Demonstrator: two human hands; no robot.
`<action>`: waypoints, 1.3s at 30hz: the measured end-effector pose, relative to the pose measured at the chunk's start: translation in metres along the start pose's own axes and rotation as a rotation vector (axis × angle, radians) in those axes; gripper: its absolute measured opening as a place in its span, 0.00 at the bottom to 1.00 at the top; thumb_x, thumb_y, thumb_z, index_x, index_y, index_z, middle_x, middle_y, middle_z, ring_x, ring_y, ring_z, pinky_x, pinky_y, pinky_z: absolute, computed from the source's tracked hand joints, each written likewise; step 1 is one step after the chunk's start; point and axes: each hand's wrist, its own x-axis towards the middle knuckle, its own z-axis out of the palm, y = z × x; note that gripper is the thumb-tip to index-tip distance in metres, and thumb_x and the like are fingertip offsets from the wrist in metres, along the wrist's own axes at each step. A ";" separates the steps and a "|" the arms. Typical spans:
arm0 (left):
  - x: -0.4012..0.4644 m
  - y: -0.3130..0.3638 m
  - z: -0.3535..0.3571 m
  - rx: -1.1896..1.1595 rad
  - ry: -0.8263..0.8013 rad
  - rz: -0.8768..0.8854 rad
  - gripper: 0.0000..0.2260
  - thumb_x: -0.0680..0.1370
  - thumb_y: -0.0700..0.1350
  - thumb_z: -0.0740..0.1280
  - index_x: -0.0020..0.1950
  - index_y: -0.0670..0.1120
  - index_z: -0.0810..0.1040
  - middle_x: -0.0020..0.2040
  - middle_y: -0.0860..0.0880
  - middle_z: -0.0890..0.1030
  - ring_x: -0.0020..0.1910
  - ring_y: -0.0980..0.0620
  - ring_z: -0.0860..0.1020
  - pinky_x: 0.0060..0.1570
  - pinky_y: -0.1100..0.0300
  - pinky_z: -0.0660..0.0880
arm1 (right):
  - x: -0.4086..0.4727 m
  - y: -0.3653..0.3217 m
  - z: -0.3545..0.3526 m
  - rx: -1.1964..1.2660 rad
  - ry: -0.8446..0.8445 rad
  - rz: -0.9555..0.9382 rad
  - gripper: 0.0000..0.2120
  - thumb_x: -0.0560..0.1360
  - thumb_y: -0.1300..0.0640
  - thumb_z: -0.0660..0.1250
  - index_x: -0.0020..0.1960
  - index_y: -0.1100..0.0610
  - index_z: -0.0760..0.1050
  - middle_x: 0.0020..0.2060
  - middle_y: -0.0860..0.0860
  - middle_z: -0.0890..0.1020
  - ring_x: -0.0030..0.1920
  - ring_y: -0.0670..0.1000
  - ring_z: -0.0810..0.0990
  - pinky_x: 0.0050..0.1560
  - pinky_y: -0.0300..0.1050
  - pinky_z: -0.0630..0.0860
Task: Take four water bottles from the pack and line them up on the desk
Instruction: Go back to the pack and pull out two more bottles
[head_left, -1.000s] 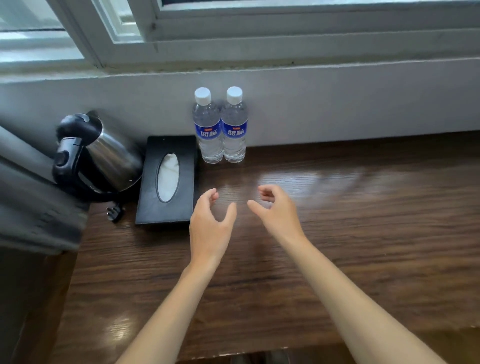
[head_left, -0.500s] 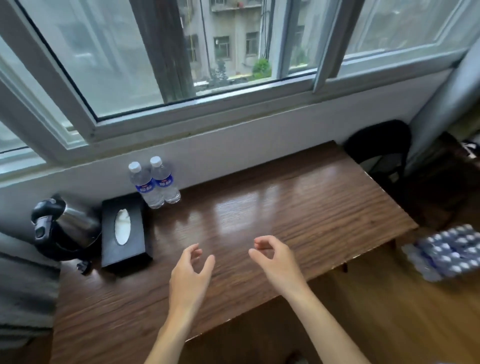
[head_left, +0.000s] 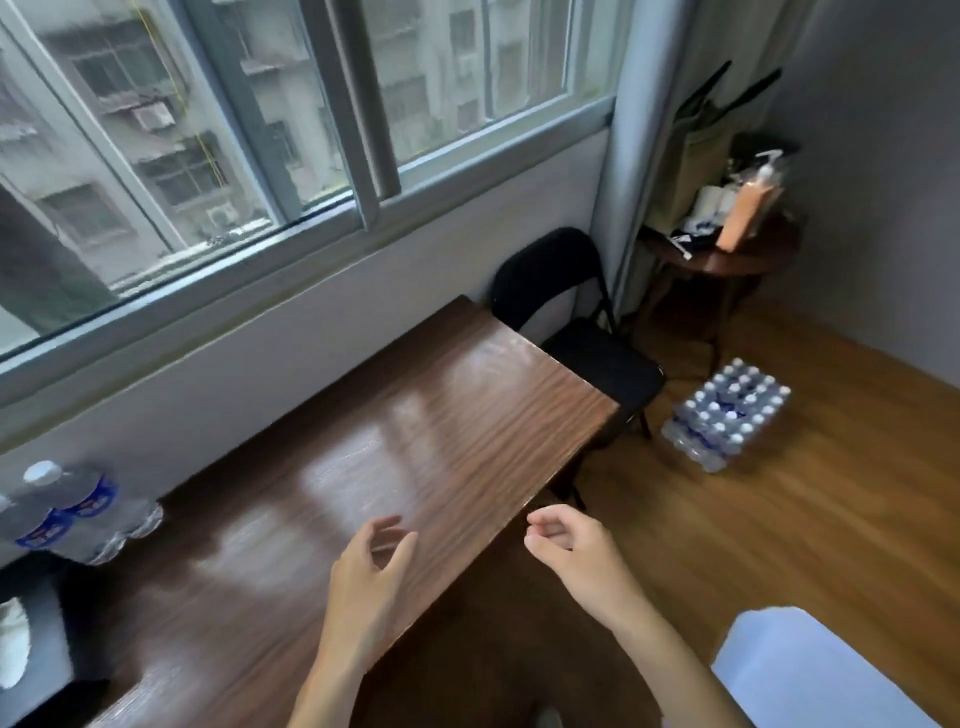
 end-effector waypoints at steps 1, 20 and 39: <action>0.005 0.011 0.013 -0.002 -0.026 0.017 0.10 0.79 0.47 0.67 0.60 0.53 0.75 0.51 0.57 0.80 0.50 0.63 0.78 0.45 0.68 0.73 | 0.003 0.006 -0.014 0.018 0.024 0.019 0.09 0.73 0.53 0.70 0.54 0.49 0.80 0.47 0.45 0.84 0.48 0.39 0.82 0.52 0.37 0.77; 0.182 0.197 0.311 0.165 -0.728 0.231 0.11 0.79 0.46 0.68 0.60 0.53 0.75 0.52 0.56 0.82 0.53 0.59 0.81 0.52 0.63 0.76 | 0.103 0.087 -0.250 0.337 0.661 0.351 0.09 0.76 0.55 0.67 0.56 0.51 0.78 0.51 0.45 0.82 0.54 0.44 0.80 0.47 0.34 0.74; 0.322 0.400 0.614 0.252 -0.784 0.299 0.09 0.78 0.43 0.69 0.58 0.50 0.77 0.48 0.59 0.80 0.46 0.68 0.79 0.42 0.75 0.71 | 0.298 0.143 -0.535 0.470 0.767 0.424 0.10 0.76 0.57 0.68 0.56 0.54 0.78 0.50 0.45 0.82 0.50 0.38 0.79 0.41 0.25 0.72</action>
